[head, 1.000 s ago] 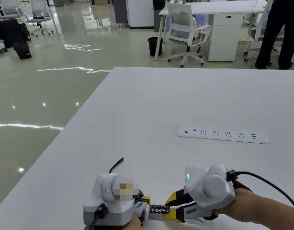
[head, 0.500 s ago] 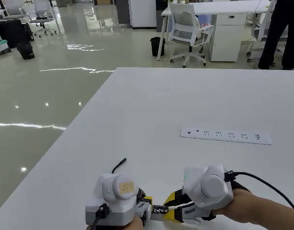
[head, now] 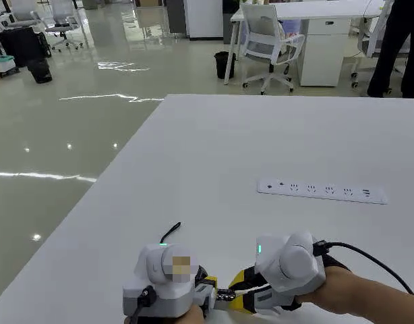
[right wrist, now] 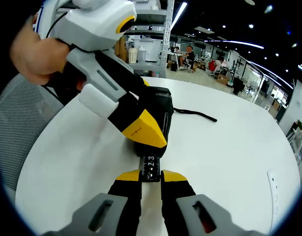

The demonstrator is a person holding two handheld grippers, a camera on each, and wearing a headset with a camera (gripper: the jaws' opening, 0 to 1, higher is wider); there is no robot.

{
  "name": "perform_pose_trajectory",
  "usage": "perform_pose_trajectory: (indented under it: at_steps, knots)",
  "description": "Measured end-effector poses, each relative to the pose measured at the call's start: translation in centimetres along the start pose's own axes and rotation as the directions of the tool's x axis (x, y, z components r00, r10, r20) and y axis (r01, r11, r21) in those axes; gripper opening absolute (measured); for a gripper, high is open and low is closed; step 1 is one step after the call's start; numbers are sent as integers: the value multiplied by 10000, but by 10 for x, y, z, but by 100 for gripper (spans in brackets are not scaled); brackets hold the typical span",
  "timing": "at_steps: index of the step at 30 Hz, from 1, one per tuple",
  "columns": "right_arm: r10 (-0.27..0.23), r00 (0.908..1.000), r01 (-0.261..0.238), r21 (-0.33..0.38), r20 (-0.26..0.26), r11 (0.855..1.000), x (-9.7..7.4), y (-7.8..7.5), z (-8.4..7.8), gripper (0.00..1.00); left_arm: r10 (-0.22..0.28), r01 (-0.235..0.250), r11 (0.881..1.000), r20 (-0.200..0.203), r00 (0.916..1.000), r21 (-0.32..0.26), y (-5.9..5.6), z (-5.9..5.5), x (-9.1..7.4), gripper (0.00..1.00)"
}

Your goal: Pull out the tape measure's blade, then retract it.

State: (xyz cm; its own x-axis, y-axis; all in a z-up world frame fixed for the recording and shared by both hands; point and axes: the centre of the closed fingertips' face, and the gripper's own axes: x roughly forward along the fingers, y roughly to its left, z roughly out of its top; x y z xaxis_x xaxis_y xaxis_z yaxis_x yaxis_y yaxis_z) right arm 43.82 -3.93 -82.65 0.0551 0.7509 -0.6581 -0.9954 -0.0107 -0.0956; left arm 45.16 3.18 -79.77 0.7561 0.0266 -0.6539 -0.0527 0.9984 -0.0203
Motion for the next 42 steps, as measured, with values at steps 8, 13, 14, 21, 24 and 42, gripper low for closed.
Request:
perform_pose_trajectory:
  at_steps: [8,13,14,21,24,42]
  knots:
    - [20,10000,-20,-11,44,10000,5,-1,4,14,-23,23,10000,-8,10000,-55,1,0,0,57]
    - [38,10000,-38,-22,62,10000,5,-2,6,14,-12,12,10000,-5,10000,-62,0,1,0,57]
    - [42,10000,-42,-13,66,10000,5,-2,7,14,-10,10,10000,-3,10000,-66,0,2,0,57]
    - [56,10000,-55,-46,83,10000,8,-3,9,14,-16,16,10000,6,10000,-88,-1,3,0,57]
    - [66,9999,-66,-46,93,10000,10,-3,10,14,-26,26,10000,8,10000,-96,-1,3,0,57]
    - [95,9999,-94,-34,78,9999,14,-2,14,14,-50,50,10000,-13,10000,-71,-1,3,-1,58]
